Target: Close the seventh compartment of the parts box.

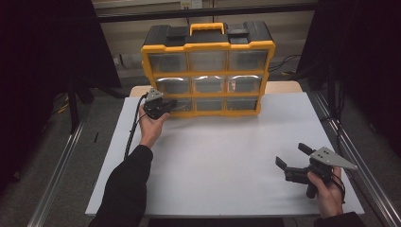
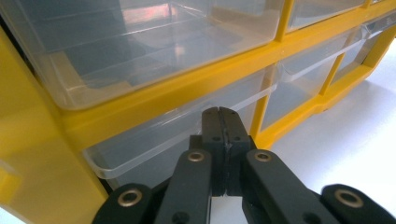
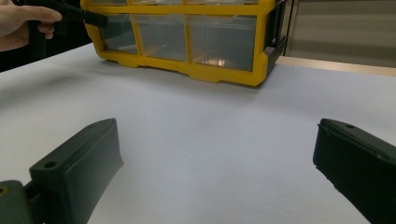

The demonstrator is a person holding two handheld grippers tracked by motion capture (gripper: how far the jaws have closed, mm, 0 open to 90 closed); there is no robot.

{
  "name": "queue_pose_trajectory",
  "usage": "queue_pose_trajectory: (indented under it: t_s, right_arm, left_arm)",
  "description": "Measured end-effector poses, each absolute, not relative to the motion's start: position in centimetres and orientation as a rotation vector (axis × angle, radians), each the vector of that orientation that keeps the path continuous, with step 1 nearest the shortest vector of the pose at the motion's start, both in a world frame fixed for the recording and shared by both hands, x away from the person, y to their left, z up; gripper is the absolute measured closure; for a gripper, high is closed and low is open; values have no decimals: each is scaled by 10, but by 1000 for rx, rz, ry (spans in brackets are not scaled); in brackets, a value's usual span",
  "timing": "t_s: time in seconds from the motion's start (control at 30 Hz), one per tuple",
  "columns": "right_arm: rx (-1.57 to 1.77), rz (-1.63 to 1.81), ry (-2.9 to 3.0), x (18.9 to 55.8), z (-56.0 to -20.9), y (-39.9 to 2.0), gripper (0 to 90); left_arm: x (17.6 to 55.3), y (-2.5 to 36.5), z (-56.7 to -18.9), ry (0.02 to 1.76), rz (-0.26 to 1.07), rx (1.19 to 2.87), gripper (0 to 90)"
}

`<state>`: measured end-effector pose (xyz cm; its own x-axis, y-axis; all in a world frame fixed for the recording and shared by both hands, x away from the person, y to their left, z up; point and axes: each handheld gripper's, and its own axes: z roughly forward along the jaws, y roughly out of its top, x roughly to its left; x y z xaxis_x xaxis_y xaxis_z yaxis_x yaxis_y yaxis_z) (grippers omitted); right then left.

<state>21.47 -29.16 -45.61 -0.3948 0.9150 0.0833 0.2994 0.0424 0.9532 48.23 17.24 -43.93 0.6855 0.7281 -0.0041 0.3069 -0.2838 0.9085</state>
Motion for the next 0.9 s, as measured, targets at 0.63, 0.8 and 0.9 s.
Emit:
queue_pose_trajectory:
  t_s: [0.63, 0.8, 0.9]
  right_arm:
    - [1223, 1363, 1746, 215, -455, -290, 5]
    - [1219, 1364, 1746, 215, -455, -289, 5]
    - [1222, 1361, 1748, 214, -455, -288, 5]
  left_arm:
    - [474, 177, -435, 813, 514, 1881, 772]
    - [469, 178, -434, 790, 524, 1864, 660]
    - [466, 179, -432, 799, 538, 1849, 577]
